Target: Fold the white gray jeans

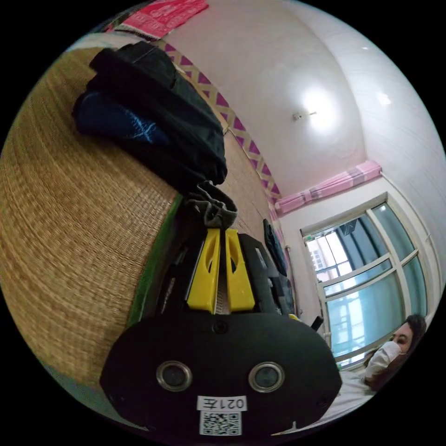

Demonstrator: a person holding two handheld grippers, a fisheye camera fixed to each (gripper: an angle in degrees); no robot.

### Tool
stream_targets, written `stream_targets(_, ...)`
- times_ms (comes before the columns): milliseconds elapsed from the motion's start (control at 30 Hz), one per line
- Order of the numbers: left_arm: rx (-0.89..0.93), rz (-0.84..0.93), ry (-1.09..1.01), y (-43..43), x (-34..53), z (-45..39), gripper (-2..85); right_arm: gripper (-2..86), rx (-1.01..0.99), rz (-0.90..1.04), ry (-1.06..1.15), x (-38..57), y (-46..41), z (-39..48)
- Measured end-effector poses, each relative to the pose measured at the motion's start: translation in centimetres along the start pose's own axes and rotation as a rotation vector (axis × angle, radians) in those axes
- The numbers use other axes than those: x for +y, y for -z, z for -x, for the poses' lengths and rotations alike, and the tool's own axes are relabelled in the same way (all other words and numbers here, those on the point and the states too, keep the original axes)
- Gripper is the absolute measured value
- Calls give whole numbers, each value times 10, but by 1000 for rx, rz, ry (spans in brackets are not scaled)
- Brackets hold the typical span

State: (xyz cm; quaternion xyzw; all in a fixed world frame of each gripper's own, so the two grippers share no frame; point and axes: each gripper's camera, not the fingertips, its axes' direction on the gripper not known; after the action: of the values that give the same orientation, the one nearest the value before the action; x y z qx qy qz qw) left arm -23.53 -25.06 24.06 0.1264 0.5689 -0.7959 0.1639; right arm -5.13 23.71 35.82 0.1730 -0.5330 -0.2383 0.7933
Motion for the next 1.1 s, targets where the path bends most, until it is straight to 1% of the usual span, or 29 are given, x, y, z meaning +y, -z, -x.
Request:
stream_targets(100,-8,-19,3,16,23,-6,-10,66,-6,-63,-33,24,25,-6)
stream_targets(167,-25,-26,41,21,39,5,-10,64,-15,-108,-61,43,41,-12)
stream_targets(267,-12,-14,209,11,71,51,-10,64,-34,-142,-97,63,54,-23)
stream_targets(300,28,-26,266,6,85,64,-10,64,-39,-149,-104,67,57,-25)
stream_targets(367,65,-64,274,2,102,53,-10,63,-53,-180,-135,80,69,-35)
stream_targets(467,84,-121,87,0,119,-31,-10,61,-54,-223,-165,96,86,-42)
stream_targets(533,88,-129,-129,-16,137,-129,-10,60,-53,-247,-177,104,96,-45)
stream_targets(567,83,-124,-186,-23,144,-156,-10,59,-51,-262,-180,108,101,-46)
stream_targets(633,43,-74,-399,-68,184,-263,-10,58,-44,-278,-180,114,107,-46)
stream_targets(667,38,-62,-449,-82,197,-288,-9,58,-42,-286,-179,116,109,-47)
stream_targets(733,46,0,-617,-148,258,-370,-9,58,-45,-293,-175,120,110,-47)
stream_targets(767,48,22,-659,-168,275,-387,-9,58,-48,-295,-175,122,110,-48)
stream_targets(833,27,116,-791,-255,350,-439,-9,58,-59,-294,-177,125,108,-51)
stream_targets(867,23,145,-814,-278,369,-447,-9,58,-65,-292,-182,127,106,-53)
stream_targets(933,-49,292,-910,-383,449,-461,-9,58,-70,-286,-192,132,104,-57)
stream_targets(967,-82,334,-922,-411,468,-458,-9,58,-74,-282,-201,135,102,-60)
stream_targets(1033,-212,532,-927,-510,526,-426,-9,58,-81,-277,-216,141,101,-66)
stream_targets(1067,-206,555,-911,-523,534,-417,-9,58,-86,-276,-226,145,101,-69)
stream_targets(1100,-144,530,-845,-525,539,-408,-10,58,-87,-277,-230,147,101,-71)
